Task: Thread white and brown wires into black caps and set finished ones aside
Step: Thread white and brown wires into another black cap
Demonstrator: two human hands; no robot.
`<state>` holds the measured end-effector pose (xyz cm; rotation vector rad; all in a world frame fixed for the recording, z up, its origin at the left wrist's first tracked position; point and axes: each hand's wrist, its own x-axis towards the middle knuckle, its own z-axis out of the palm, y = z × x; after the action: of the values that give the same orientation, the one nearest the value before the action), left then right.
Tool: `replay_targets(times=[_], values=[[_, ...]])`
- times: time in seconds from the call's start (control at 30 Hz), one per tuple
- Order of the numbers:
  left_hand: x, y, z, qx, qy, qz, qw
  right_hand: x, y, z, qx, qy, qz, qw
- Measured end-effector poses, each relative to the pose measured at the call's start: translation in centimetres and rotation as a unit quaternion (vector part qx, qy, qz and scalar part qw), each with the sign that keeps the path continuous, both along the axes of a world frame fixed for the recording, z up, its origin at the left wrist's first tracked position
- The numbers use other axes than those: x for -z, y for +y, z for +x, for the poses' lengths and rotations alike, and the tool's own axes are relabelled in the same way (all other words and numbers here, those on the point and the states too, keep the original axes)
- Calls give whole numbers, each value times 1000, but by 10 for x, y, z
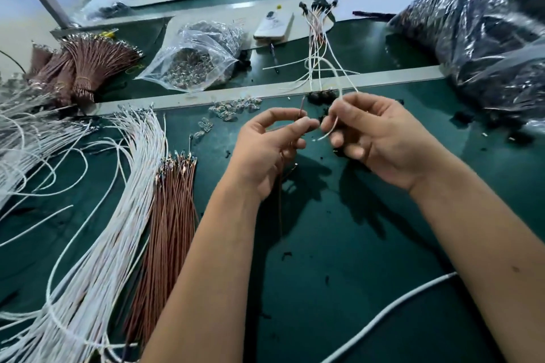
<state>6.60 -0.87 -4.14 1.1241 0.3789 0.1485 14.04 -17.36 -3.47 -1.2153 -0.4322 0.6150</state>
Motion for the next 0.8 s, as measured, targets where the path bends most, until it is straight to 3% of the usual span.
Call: replay_targets(times=[0.2,0.43,0.8], values=[[-1,-1,-8,43,-39,32,998,0,-1,-1,43,73,107,991],[3,2,-4,36,-45,33,998,0,-3,1,68,-15,114,991],[4,3,-1,73,-152,-76,983,-6,0,-6,76,-38,159,984]])
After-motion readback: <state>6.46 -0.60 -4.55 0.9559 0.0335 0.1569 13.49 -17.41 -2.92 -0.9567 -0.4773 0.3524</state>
